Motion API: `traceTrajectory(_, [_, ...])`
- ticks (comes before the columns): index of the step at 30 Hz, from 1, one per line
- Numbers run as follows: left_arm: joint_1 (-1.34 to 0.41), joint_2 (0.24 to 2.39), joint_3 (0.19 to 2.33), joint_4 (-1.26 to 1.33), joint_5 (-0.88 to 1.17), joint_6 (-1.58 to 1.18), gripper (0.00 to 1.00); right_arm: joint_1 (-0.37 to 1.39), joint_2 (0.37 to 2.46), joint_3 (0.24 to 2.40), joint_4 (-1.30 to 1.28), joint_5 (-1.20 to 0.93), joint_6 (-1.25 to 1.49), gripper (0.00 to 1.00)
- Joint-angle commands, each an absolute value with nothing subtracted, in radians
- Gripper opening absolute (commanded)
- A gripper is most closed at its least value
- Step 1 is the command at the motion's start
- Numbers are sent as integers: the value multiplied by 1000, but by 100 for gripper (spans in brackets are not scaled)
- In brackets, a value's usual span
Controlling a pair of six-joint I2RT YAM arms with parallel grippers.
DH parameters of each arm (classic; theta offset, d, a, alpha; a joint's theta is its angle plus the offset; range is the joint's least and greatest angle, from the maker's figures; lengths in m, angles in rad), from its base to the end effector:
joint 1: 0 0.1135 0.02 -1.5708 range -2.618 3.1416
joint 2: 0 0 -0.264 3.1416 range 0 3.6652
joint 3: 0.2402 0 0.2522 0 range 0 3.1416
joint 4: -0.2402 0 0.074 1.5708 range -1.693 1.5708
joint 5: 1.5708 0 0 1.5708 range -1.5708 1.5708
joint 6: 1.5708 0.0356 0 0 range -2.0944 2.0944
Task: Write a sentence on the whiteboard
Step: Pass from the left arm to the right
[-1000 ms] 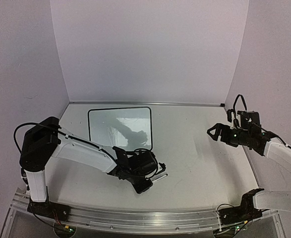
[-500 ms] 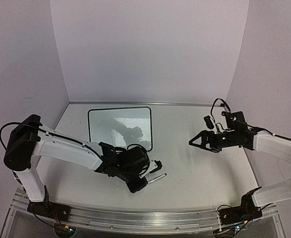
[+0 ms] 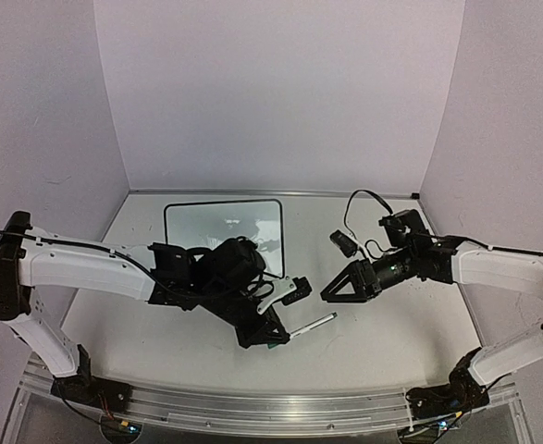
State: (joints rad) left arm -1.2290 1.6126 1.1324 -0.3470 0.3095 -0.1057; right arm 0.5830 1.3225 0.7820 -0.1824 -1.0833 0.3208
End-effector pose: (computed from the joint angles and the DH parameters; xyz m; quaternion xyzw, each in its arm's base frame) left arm 0.1068 -0.3325 0.2379 0.5377 0.7493 -0.3350 0.1931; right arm 0.2031 0.1716 0.2348 -0.3123 0.7466 0.5767 0.1119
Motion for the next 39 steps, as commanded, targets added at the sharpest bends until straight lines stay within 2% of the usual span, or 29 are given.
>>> traceTrajectory(1, [-1213, 1555, 1178, -323, 395, -112, 0, 661, 1369, 853, -143, -1147, 323, 90])
traceTrajectory(14, [-1181, 1542, 1177, -350, 349, -142, 0, 797, 1481, 946, -143, -1168, 315, 78])
traceTrajectory(20, [-1163, 1543, 1167, -340, 338, -169, 0, 819, 1513, 958, -143, -1162, 311, 75])
traceTrajectory(27, [-1155, 1554, 1167, -349, 348, -169, 0, 828, 1534, 968, -143, -1166, 307, 67])
traceTrajectory(30, [-1155, 1559, 1166, -350, 356, -166, 0, 830, 1539, 971, -143, -1166, 306, 59])
traceTrajectory(39, [-1155, 1566, 1166, -354, 351, -164, 0, 832, 1555, 972, -142, -1151, 305, 26])
